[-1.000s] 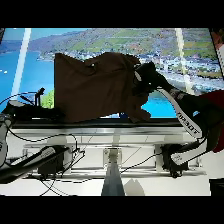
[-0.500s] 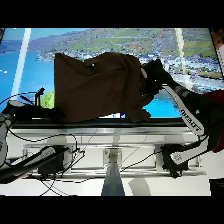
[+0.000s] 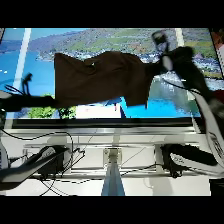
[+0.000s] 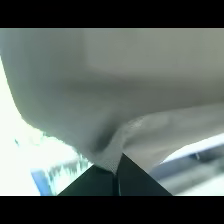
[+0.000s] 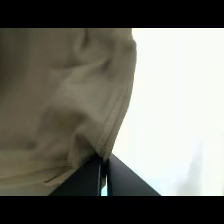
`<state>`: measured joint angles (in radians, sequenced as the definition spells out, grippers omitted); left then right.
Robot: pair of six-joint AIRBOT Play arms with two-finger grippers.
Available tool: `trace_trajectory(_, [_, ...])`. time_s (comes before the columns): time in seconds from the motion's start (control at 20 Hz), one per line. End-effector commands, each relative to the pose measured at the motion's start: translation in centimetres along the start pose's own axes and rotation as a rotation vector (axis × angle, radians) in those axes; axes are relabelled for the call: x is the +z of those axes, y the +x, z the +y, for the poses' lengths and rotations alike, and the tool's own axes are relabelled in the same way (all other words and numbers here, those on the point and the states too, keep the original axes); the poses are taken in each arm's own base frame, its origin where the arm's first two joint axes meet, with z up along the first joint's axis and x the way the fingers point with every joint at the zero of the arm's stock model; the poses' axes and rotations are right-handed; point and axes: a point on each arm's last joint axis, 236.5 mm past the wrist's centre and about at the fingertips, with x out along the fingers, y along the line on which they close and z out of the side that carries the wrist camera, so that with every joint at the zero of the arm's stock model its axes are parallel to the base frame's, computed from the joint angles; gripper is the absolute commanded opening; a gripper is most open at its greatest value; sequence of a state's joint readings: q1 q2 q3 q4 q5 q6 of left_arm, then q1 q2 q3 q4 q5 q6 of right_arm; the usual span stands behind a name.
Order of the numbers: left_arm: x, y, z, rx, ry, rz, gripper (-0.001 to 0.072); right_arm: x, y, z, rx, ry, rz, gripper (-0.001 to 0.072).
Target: Fold the clothes and pants, and hang the long-sleeved shirts on hangers.
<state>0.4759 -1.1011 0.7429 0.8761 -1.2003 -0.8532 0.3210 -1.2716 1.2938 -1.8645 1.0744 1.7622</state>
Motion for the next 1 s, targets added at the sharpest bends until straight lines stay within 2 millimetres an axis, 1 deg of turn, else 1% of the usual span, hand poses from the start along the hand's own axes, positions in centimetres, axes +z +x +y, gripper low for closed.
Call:
trace_trajectory(0.0, [10.1,-8.7,-4.6,0.025,0.096,-0.330,0.0011,5.5,-9.5,-3.8,0.021,0.105,-0.344,0.0011])
trace_trajectory(0.05, [13.2,-12.2,-6.9,0.007,0.123,-0.472,0.0010,6.5,-12.6,-4.3,0.051,0.147,-0.437,0.0011])
trace_trajectory(0.1, [16.1,-16.3,-9.6,-0.012,0.154,-0.634,0.0010,7.6,-16.3,-4.6,0.090,0.186,-0.549,0.0011])
trace_trajectory(0.15, [18.3,-20.6,-12.0,-0.023,0.179,-0.793,0.0010,8.4,-20.0,-4.8,0.122,0.211,-0.657,0.0011])
trace_trajectory(0.2, [19.6,-24.7,-14.1,-0.023,0.198,-0.935,0.0010,8.9,-24.2,-5.2,0.147,0.231,-0.774,0.0012])
trace_trajectory(0.25, [20.3,-28.8,-15.8,-0.011,0.212,-1.075,0.0010,9.1,-28.4,-5.7,0.169,0.249,-0.893,0.0012])
trace_trajectory(0.3, [20.3,-32.3,-17.2,0.002,0.218,-1.195,0.0010,8.9,-32.3,-6.5,0.173,0.257,-0.996,0.0012])
trace_trajectory(0.35, [19.7,-35.3,-18.4,0.020,0.226,-1.297,0.0011,8.6,-36.0,-7.1,0.181,0.267,-1.098,0.0012])
trace_trajectory(0.4, [18.7,-37.9,-19.6,0.045,0.243,-1.385,0.0011,7.9,-39.9,-7.6,0.201,0.280,-1.201,0.0012])
trace_trajectory(0.45, [17.5,-40.2,-21.0,0.062,0.266,-1.457,0.0011,7.0,-43.1,-7.9,0.224,0.295,-1.289,0.0012])
trace_trajectory(0.5, [16.3,-41.9,-22.2,0.071,0.285,-1.513,0.0011,6.1,-45.4,-8.2,0.239,0.305,-1.351,0.0012])
trace_trajectory(0.55, [15.0,-43.4,-23.4,0.078,0.304,-1.562,0.0011,5.0,-47.4,-8.5,0.247,0.310,-1.398,0.0012])
trace_trajectory(0.6, [14.0,-44.5,-24.3,0.087,0.320,-1.601,0.0011,4.2,-48.5,-8.6,0.254,0.314,-1.420,0.0012])
trace_trajectory(0.65, [13.1,-45.3,-25.0,0.104,0.340,-1.628,0.0010,3.5,-49.0,-8.6,0.268,0.321,-1.424,0.0012])
trace_trajectory(0.7, [12.4,-45.6,-25.3,0.135,0.365,-1.636,0.0009,3.2,-48.9,-8.3,0.288,0.327,-1.410,0.0012])
trace_trajectory(0.75, [12.1,-45.5,-25.3,0.178,0.391,-1.625,0.0008,3.2,-48.0,-8.0,0.294,0.328,-1.373,0.0011])
trace_trajectory(0.8, [12.2,-44.9,-24.8,0.202,0.390,-1.596,0.0007,3.8,-46.0,-7.7,0.286,0.322,-1.309,0.0011])
trace_trajectory(0.85, [13.1,-43.3,-23.6,0.187,0.341,-1.532,0.0006,4.6,-42.9,-7.2,0.271,0.313,-1.217,0.0011])
trace_trajectory(0.9, [14.0,-41.1,-22.2,0.168,0.289,-1.444,0.0006,5.3,-39.9,-6.6,0.270,0.308,-1.126,0.0011])
trace_trajectory(0.95, [15.1,-37.4,-20.2,0.146,0.236,-1.305,0.0007,6.3,-36.4,-5.9,0.266,0.301,-1.032,0.0011])
